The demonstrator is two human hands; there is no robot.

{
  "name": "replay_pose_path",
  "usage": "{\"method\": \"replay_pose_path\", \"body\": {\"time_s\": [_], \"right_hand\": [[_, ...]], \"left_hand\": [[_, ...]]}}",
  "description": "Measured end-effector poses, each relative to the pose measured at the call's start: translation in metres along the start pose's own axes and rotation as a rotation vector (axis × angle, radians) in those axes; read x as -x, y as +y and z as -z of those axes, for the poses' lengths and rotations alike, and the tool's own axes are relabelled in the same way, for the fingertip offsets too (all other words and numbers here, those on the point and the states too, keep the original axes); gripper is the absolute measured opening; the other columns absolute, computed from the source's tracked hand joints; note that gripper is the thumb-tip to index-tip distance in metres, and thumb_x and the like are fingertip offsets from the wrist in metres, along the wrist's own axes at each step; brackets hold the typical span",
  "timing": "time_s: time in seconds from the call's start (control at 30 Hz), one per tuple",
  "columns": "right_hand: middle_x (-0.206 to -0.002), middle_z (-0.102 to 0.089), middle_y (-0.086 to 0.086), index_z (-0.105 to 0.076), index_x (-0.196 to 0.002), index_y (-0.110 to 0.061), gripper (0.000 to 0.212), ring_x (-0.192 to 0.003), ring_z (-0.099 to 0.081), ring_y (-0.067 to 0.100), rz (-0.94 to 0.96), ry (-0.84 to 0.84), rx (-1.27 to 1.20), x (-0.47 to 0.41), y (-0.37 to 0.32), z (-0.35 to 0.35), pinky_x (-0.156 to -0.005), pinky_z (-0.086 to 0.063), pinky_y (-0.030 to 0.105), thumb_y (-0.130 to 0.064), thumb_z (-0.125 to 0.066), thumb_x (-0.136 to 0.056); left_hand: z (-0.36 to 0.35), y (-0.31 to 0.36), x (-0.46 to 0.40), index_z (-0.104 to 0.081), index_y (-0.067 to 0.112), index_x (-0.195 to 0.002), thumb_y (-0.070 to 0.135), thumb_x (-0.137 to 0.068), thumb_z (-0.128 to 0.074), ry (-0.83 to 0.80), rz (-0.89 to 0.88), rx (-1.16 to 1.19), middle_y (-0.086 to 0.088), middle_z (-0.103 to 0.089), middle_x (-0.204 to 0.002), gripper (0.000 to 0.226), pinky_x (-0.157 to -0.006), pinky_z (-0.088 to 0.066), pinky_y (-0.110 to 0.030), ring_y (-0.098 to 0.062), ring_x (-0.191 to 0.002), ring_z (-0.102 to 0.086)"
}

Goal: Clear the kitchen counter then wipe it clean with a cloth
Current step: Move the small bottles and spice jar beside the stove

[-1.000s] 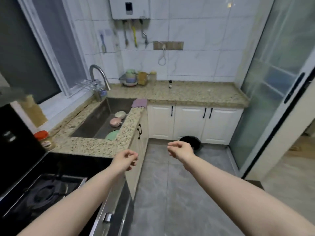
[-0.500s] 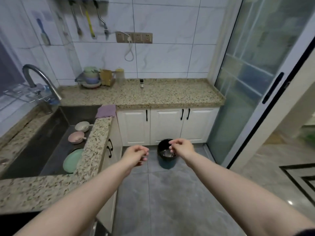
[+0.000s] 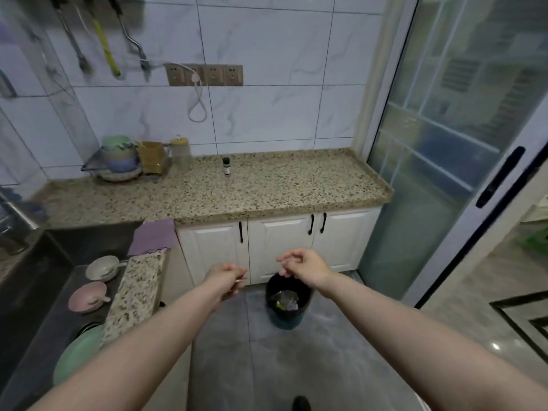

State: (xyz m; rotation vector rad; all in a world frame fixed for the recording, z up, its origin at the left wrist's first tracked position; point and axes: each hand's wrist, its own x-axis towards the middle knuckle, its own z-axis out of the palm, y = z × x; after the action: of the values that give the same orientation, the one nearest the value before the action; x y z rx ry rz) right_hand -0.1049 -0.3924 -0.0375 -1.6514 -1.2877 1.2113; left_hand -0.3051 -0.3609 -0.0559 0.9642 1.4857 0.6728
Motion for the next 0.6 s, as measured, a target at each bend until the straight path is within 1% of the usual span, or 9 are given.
{"method": "replay_pose_path", "body": {"time_s": [0.07, 0.13, 0.2, 0.33, 0.37, 0.43, 0.5, 0.53, 0.6], "right_hand": [[-0.070, -0.060, 0.008, -0.066, -0.110, 0.004, 0.020, -0.062, -0.060, 0.007, 0.043, -0.010, 0.027, -0.036, -0.008, 0.007, -0.056, -0.045, 0.008, 0.003, -0.058, -0.092], [-0.078, -0.061, 0.011, -0.069, -0.107, -0.003, 0.019, -0.066, -0.059, 0.010, 0.076, -0.026, 0.049, -0.080, -0.014, 0.020, -0.056, -0.043, 0.007, 0.001, -0.064, -0.089], [-0.082, -0.065, 0.009, -0.070, -0.105, -0.007, 0.018, -0.071, -0.062, 0.011, 0.079, -0.067, 0.082, -0.122, -0.021, 0.033, -0.060, -0.045, 0.008, -0.002, -0.063, -0.090], [-0.088, -0.068, 0.012, -0.068, -0.110, 0.001, 0.027, -0.082, -0.061, 0.019, 0.079, -0.130, 0.140, -0.200, -0.039, 0.049, -0.084, -0.052, 0.030, 0.008, -0.046, -0.094], [-0.085, -0.067, 0.012, -0.067, -0.110, 0.004, 0.029, -0.081, -0.061, 0.020, 0.090, -0.144, 0.145, -0.223, -0.046, 0.049, -0.083, -0.053, 0.029, 0.009, -0.043, -0.095], [-0.084, -0.067, 0.012, -0.066, -0.111, 0.008, 0.031, -0.075, -0.061, 0.018, 0.102, -0.139, 0.146, -0.256, -0.054, 0.046, -0.068, -0.053, 0.016, 0.010, -0.039, -0.096], [-0.091, -0.069, 0.019, -0.067, -0.110, 0.007, 0.033, -0.071, -0.060, 0.016, 0.098, -0.133, 0.155, -0.277, -0.058, 0.039, -0.058, -0.050, 0.011, 0.010, -0.038, -0.095], [-0.094, -0.070, 0.022, -0.069, -0.108, 0.005, 0.033, -0.071, -0.061, 0.017, 0.090, -0.150, 0.159, -0.293, -0.060, 0.033, -0.059, -0.051, 0.013, 0.010, -0.039, -0.094], [-0.097, -0.072, 0.022, -0.071, -0.104, 0.000, 0.029, -0.076, -0.064, 0.020, 0.087, -0.173, 0.174, -0.321, -0.062, 0.022, -0.074, -0.056, 0.025, 0.008, -0.045, -0.094]], "left_hand": [[-0.006, 0.019, -0.027, -0.061, 0.017, -0.084, 0.014, -0.096, -0.059, 0.000, -0.001, 0.030, 0.001, -0.063, -0.076, 0.013, -0.044, -0.042, -0.017, -0.010, -0.058, -0.055], [-0.015, 0.041, -0.061, -0.062, 0.017, -0.085, 0.013, -0.096, -0.058, 0.022, 0.002, 0.041, 0.001, -0.062, -0.074, 0.013, -0.043, -0.042, -0.015, -0.011, -0.058, -0.055], [-0.020, 0.060, -0.091, -0.063, 0.016, -0.088, 0.014, -0.096, -0.058, 0.058, 0.029, 0.055, 0.001, -0.064, -0.074, 0.010, -0.049, -0.043, -0.018, -0.011, -0.060, -0.056], [-0.025, 0.102, -0.135, -0.066, 0.017, -0.090, 0.018, -0.095, -0.058, 0.063, 0.060, 0.098, 0.002, -0.066, -0.075, 0.009, -0.056, -0.046, -0.021, -0.011, -0.063, -0.060], [-0.025, 0.113, -0.147, -0.066, 0.018, -0.089, 0.019, -0.095, -0.059, 0.063, 0.044, 0.109, 0.003, -0.067, -0.074, 0.009, -0.057, -0.047, -0.020, -0.010, -0.063, -0.060], [-0.022, 0.128, -0.164, -0.066, 0.019, -0.091, 0.021, -0.095, -0.061, 0.072, 0.017, 0.134, 0.004, -0.068, -0.075, 0.007, -0.056, -0.049, -0.019, -0.009, -0.062, -0.062], [-0.016, 0.136, -0.178, -0.066, 0.017, -0.093, 0.020, -0.095, -0.062, 0.094, 0.021, 0.151, 0.002, -0.068, -0.077, 0.005, -0.056, -0.049, -0.019, -0.009, -0.062, -0.063], [-0.010, 0.138, -0.192, -0.066, 0.017, -0.093, 0.019, -0.095, -0.062, 0.115, 0.031, 0.165, 0.002, -0.068, -0.077, 0.005, -0.056, -0.049, -0.019, -0.009, -0.062, -0.062], [0.003, 0.144, -0.216, -0.066, 0.016, -0.093, 0.017, -0.096, -0.061, 0.153, 0.044, 0.186, 0.001, -0.067, -0.078, 0.006, -0.057, -0.048, -0.020, -0.009, -0.062, -0.062]]}}
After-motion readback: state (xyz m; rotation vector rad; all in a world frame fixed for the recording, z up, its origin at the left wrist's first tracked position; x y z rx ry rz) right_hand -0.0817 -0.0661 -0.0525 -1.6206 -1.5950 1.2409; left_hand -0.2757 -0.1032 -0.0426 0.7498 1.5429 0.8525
